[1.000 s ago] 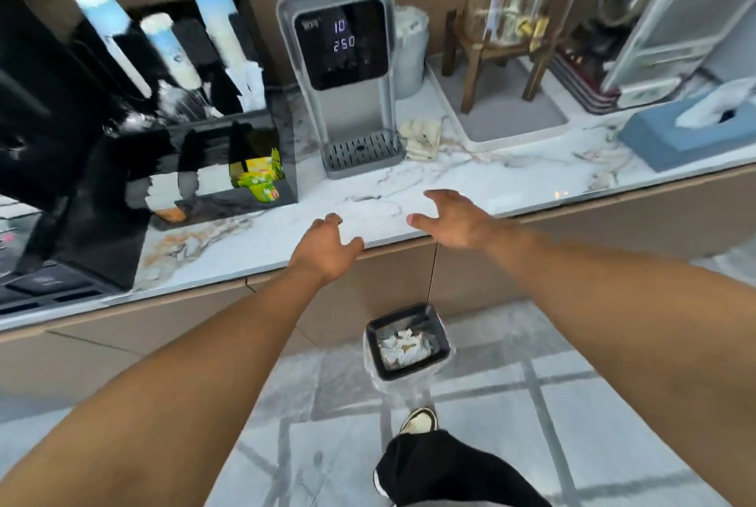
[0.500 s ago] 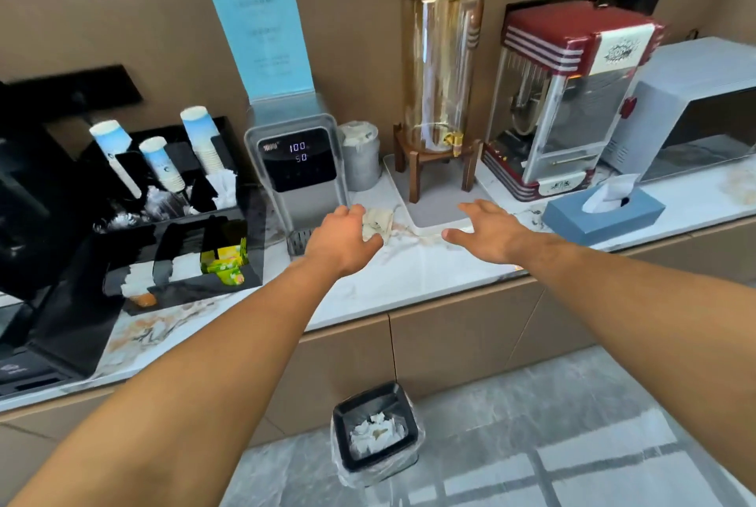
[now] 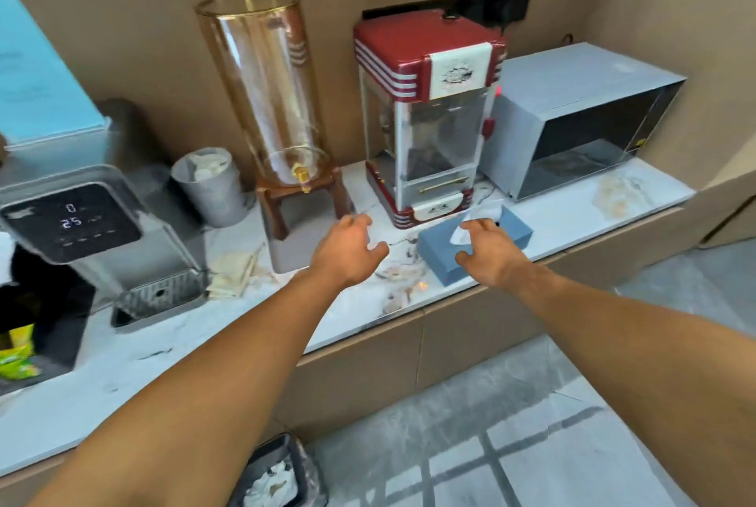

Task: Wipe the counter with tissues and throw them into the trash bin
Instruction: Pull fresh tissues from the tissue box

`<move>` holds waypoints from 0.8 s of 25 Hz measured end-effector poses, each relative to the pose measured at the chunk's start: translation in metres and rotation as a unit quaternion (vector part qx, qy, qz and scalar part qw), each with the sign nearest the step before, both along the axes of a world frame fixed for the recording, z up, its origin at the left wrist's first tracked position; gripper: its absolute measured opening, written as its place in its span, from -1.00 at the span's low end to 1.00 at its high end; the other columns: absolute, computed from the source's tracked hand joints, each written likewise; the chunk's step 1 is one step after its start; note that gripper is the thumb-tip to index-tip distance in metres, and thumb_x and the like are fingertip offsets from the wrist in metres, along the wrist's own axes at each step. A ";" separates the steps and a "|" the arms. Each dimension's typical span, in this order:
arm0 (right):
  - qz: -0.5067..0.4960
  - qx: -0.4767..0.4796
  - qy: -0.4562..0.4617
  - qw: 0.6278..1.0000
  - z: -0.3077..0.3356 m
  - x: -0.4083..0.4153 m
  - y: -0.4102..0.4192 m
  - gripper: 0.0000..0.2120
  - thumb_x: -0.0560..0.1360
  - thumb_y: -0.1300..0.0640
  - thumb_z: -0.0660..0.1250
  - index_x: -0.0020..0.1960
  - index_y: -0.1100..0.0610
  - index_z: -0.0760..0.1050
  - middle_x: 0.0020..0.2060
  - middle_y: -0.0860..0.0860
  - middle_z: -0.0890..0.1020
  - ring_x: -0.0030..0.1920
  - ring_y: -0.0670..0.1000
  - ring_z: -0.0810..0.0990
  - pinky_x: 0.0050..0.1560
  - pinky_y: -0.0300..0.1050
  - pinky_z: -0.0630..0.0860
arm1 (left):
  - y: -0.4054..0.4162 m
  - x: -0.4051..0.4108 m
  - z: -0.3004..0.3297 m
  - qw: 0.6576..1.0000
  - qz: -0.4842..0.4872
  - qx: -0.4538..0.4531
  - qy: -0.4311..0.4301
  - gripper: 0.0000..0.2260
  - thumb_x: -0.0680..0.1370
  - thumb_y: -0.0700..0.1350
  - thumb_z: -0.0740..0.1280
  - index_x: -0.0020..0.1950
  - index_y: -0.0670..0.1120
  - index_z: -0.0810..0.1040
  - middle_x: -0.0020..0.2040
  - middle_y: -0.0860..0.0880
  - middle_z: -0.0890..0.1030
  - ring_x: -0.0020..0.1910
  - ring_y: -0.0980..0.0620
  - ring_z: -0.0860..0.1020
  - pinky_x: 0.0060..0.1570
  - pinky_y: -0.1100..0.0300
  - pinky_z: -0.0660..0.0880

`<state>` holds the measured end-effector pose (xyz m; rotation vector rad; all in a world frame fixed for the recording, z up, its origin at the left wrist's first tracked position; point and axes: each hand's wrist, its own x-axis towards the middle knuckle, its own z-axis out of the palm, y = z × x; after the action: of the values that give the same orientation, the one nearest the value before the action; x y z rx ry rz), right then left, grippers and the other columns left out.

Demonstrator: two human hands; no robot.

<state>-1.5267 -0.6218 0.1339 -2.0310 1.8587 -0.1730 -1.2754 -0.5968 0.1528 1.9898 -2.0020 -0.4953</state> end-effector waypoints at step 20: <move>0.004 0.072 -0.020 0.997 -0.091 -0.094 -0.193 -0.32 0.45 0.18 0.40 0.50 0.03 0.22 0.46 0.13 0.23 0.40 0.22 0.29 0.40 0.09 0.35 | -0.194 -0.164 -0.127 0.992 -0.083 0.090 -0.010 -0.65 0.51 0.01 0.34 0.21 -0.17 0.53 0.18 -0.20 0.50 0.23 -0.22 0.43 0.20 -0.07 0.46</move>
<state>-1.6203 -0.8150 0.0432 -1.9238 1.7843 -0.0734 -1.4390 -0.7911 0.0254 1.9418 -2.2177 -0.7201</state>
